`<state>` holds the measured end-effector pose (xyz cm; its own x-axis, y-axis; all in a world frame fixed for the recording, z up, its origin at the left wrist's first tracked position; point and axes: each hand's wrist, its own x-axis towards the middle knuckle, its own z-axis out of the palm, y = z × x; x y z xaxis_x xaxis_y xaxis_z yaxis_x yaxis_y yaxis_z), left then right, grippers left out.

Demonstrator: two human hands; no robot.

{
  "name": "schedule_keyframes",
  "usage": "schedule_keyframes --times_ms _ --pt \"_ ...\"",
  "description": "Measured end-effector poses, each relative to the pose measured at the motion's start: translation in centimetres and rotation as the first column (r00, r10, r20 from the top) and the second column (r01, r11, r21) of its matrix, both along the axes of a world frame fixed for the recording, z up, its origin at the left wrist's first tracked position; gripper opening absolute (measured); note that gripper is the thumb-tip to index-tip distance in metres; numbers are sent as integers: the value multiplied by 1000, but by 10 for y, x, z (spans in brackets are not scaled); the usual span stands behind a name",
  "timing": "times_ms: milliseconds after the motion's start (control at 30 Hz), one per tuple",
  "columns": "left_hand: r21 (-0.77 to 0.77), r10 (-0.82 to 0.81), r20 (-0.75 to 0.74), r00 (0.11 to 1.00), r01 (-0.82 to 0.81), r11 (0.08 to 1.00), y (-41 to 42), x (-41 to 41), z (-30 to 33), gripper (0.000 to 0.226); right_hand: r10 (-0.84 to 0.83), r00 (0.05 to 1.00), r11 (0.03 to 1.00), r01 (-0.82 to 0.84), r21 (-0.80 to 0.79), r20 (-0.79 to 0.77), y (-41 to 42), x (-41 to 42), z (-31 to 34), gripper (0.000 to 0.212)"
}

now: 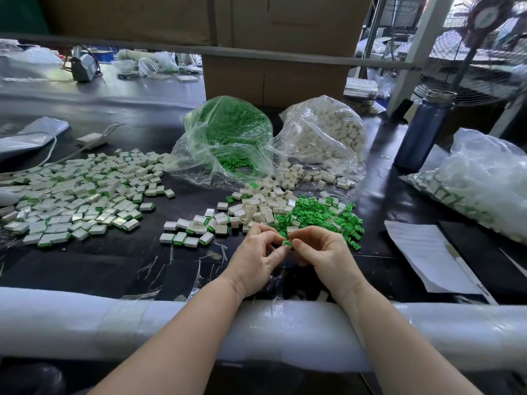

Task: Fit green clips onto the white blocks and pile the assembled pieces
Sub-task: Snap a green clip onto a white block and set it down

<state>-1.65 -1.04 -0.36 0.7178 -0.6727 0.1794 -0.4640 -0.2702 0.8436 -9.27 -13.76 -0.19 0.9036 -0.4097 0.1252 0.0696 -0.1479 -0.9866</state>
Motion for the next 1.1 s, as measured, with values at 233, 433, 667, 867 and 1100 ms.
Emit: schedule_keyframes --times_ms 233,433,667,867,1100 --pt "11 -3 19 1000 3 1000 -1 0 -2 15 -5 1000 997 4 -80 -13 0 -2 2 16" --pt "6 0 47 999 0 1000 -2 1 -4 16 -47 996 982 33 -185 -72 -1 1 -1 18" --pt "-101 194 -29 981 -196 975 0 2 -4 18 -157 988 971 157 -178 14 -3 -1 1 18" --pt "-172 523 58 850 -508 844 5 9 -4 20 -243 970 950 242 -198 22 -3 -2 2 20" --pt "-53 642 45 766 -639 767 6 12 -4 35 -381 923 879 378 -290 49 -6 -1 0 18"
